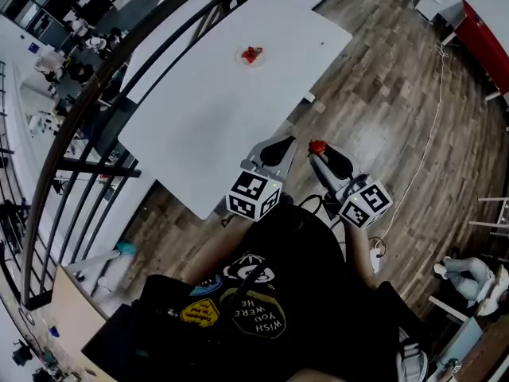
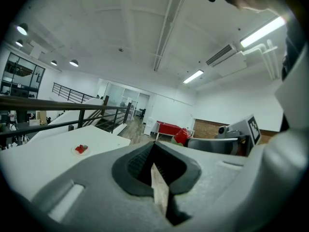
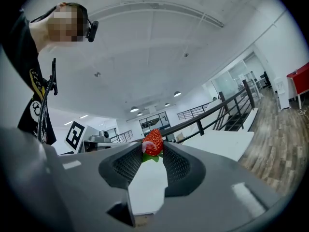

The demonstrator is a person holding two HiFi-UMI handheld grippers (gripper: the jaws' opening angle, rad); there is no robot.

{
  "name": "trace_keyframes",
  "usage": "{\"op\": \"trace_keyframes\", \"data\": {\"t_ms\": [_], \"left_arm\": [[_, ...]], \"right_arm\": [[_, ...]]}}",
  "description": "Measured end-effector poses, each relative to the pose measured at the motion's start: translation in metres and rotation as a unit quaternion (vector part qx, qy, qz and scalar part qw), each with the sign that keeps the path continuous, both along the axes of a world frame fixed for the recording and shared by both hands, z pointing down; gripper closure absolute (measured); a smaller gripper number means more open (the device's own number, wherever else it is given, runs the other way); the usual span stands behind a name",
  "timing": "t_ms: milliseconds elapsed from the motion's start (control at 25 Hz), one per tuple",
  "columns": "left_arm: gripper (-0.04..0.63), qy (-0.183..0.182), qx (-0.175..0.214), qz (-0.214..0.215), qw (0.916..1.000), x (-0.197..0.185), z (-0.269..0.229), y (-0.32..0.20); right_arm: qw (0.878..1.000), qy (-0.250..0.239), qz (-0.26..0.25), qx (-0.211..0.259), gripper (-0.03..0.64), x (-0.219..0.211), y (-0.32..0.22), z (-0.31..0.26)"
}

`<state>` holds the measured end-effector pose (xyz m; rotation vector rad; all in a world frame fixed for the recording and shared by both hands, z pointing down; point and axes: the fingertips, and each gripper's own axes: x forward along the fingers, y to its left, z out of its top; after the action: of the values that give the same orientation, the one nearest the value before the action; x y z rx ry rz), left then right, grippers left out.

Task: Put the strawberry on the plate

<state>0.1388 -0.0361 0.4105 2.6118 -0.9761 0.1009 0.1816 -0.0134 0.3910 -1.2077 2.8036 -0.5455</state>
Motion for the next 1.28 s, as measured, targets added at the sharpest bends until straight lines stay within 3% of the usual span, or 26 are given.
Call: {"op": "trace_keyframes", "data": {"t_ms": [520, 760, 1040, 1280], "left_arm": [[0.597, 0.010, -0.040, -0.025, 0.9989, 0.033, 0.022, -0.043], [0.595, -0.009, -0.049, -0.057, 0.9971, 0.016, 0.027, -0.093], [0.595, 0.000, -0.040, -0.044, 0.9982, 0.001, 0.021, -0.132], [0.595, 0.003, -0.058, -0.042, 0.9974, -0.023, 0.037, -0.150]], "right_arm": [[0.999, -0.010, -0.038, -0.016, 0.482, 0.028, -0.049, 0.016], [0.999, -0.005, -0.042, -0.017, 0.482, 0.020, -0.086, 0.013], [0.999, 0.005, -0.036, -0.028, 0.482, 0.001, -0.127, 0.017], [0.998, 0.007, -0.033, -0.045, 0.482, -0.023, -0.151, 0.029]]}}
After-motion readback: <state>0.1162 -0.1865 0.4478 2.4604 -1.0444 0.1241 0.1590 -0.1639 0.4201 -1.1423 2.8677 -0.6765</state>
